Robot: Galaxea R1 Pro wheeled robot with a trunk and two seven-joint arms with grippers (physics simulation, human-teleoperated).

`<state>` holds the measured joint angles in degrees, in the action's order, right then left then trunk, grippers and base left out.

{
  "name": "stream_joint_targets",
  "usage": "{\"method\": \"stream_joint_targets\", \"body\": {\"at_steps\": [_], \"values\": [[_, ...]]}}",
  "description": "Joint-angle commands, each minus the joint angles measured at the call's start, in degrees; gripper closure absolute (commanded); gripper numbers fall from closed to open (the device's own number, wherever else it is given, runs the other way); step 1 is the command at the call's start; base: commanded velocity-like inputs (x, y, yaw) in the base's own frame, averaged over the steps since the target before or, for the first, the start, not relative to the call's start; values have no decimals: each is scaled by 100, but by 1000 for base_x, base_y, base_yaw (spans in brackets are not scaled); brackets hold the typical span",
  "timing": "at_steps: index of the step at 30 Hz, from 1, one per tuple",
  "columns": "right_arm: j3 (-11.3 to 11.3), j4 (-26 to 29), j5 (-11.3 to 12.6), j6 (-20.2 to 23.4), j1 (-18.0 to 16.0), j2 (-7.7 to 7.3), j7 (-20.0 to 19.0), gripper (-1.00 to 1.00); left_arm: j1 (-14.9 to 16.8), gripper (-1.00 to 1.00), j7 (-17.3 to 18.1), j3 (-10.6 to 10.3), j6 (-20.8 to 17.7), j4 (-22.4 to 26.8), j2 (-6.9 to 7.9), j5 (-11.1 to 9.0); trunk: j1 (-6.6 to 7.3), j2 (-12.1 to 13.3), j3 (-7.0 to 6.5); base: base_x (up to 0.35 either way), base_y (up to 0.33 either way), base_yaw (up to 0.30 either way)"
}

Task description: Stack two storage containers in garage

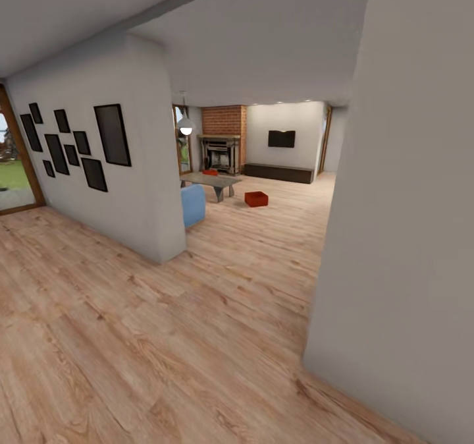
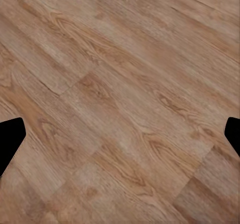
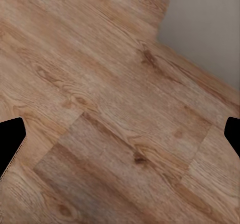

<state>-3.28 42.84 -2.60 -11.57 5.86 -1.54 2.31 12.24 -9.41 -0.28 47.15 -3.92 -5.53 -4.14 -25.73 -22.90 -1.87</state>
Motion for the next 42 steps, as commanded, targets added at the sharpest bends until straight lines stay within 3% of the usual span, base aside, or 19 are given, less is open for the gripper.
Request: {"method": "stream_joint_targets", "body": {"at_steps": [1,21,42], "values": [[-15,5,-26,-3,3,-5,24,-100,7,-100,18,-7,31,-21,-1,-42,-5,-2,0,309,171,0],[-15,5,-22,-3,3,-5,24,-100,7,-100,18,-7,31,-21,-1,-43,-5,-2,0,308,181,-3],[-14,5,-21,-3,3,-5,24,-100,7,-100,18,-7,31,-21,8,-51,-5,-2,0,283,205,-247]]}}
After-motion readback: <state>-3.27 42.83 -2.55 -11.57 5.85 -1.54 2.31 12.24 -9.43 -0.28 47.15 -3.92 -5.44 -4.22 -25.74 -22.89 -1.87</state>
